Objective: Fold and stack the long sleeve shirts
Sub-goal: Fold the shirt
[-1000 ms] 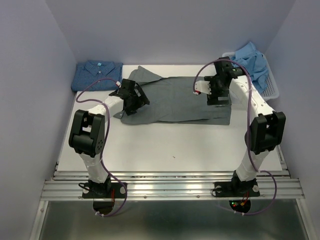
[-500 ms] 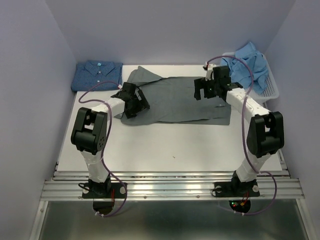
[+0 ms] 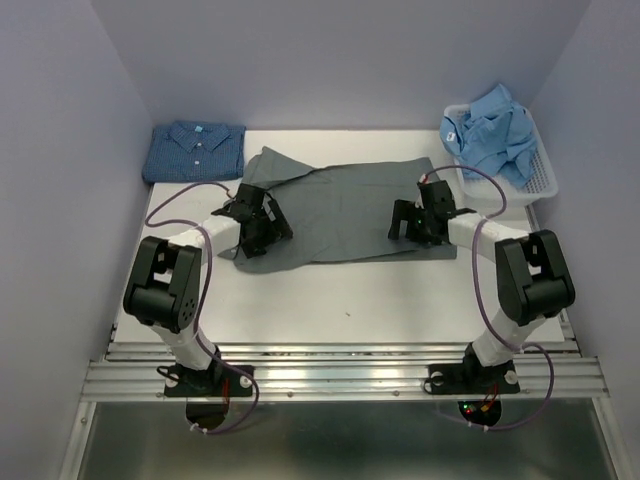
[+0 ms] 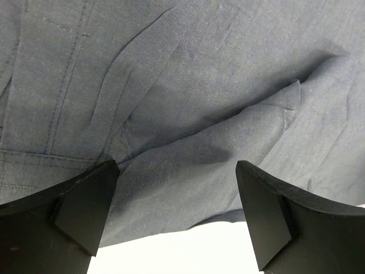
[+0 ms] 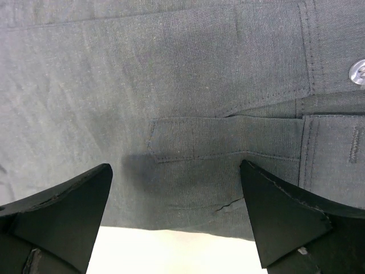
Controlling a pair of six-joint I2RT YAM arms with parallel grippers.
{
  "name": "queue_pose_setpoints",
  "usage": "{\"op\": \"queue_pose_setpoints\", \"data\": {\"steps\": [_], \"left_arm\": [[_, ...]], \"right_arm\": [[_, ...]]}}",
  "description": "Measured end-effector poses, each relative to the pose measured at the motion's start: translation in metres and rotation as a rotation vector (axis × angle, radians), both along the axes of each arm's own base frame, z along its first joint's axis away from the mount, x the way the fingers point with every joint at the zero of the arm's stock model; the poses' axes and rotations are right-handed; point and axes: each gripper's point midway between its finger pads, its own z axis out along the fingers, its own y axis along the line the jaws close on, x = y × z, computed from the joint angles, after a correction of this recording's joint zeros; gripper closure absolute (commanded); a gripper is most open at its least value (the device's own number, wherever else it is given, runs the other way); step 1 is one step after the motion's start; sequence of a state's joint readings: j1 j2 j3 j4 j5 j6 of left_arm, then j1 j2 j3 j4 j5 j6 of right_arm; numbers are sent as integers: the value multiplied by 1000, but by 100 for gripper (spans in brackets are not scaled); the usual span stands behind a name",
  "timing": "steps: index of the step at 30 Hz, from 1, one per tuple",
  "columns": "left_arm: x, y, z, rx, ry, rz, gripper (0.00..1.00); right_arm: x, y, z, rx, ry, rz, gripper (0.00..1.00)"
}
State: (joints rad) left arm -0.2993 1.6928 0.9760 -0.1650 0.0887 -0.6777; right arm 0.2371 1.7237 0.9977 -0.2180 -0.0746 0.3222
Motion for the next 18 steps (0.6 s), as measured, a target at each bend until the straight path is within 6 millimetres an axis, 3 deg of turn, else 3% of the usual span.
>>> {"op": "queue_pose_setpoints", "data": {"steps": [10,14,16,18], "left_arm": [[-96,14,-3,-39,165,-5,1],[-136,27,4,1,265,2,1],[-136,33,21,34,264,12,1],[-109,33,52,55,187,23,1]], "right_arm": [[-97,0,2,130,84,-65,0],[-126,-5,4,126,156,-66,0],[-132,-8,11,110,169,-60,0],[-121,-8,31,96,133,-53,0]]}}
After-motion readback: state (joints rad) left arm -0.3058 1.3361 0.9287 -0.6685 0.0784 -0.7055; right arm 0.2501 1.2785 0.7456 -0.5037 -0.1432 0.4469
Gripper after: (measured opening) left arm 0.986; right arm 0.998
